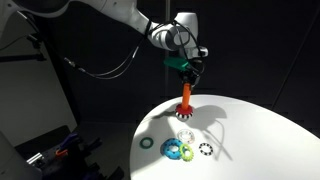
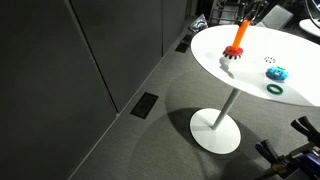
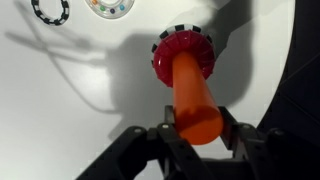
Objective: Move the ring stacking stand to the right, pick up the blue ring and stack it on the ring stacking stand
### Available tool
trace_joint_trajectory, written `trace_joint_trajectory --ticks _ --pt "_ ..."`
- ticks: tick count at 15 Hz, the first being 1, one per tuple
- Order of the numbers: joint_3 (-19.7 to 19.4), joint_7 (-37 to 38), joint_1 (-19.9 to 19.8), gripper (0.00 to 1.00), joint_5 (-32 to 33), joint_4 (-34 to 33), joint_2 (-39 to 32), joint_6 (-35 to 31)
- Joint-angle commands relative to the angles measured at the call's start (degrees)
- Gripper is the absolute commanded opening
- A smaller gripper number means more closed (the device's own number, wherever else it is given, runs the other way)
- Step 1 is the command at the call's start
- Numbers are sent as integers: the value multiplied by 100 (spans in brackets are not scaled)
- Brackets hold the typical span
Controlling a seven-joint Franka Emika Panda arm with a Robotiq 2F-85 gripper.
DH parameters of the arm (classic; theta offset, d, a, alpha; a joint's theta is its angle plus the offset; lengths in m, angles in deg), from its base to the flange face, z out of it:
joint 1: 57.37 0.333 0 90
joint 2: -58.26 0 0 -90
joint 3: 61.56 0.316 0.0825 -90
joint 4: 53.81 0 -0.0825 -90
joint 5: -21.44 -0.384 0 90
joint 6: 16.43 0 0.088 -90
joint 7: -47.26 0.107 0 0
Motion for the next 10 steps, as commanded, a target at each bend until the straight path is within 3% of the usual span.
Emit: trace_joint_trajectory --ticks 1,10 --pt "-21 115 65 20 230 788 552 -344" --pt "6 90 28 20 241 1985 1313 -784"
